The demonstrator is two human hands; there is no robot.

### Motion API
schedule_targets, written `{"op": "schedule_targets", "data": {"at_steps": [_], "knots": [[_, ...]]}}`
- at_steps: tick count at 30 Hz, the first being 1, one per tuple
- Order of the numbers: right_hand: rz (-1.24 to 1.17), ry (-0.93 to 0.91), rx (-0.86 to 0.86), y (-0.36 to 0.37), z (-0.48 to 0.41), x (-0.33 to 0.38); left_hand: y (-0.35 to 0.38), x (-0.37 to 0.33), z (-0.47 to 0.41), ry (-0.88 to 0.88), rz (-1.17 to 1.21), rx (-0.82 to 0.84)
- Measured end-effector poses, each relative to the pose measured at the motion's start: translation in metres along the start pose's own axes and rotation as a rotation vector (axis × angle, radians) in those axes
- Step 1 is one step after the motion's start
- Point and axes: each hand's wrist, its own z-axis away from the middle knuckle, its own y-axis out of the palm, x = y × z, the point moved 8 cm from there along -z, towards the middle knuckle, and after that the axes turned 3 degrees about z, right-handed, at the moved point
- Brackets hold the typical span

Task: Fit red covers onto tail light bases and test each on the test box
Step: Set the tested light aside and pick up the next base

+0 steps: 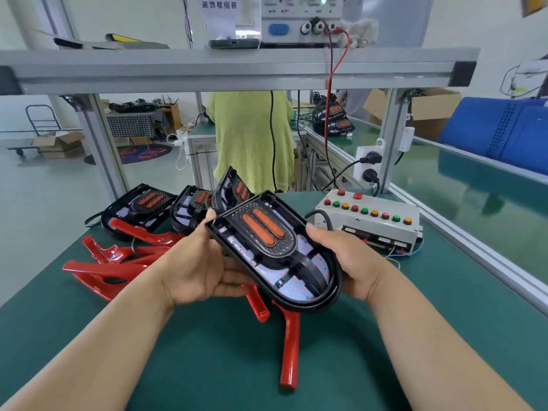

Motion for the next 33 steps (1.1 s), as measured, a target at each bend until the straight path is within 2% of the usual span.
{"op": "schedule_targets", "data": {"at_steps": [7,18,23,26,30,33], "knots": [[0.099,0.033,0.044,0.000,0.004,-0.002,0.003,-0.001,0.005,0.037,0.099,0.008],[0.139,0.045,0.116,-0.001,0.008,-0.002,0.011,0.003,0.016,-0.015,-0.001,0.138],[0.171,0.054,0.081,-0.005,0.007,-0.003,0.009,0.005,0.007,-0.021,0.053,0.056],[0.076,0.053,0.002,-0.011,0.004,-0.002,0.005,0.001,0.004,0.017,0.128,-0.031],[-0.126,-0.053,-0.105,-0.023,0.002,0.009,-0.003,-0.012,0.004,0.165,0.264,-0.101],[-0.326,-0.090,-0.014,-0.013,-0.003,0.009,-0.001,-0.017,0.003,0.263,0.344,-0.138]]}}
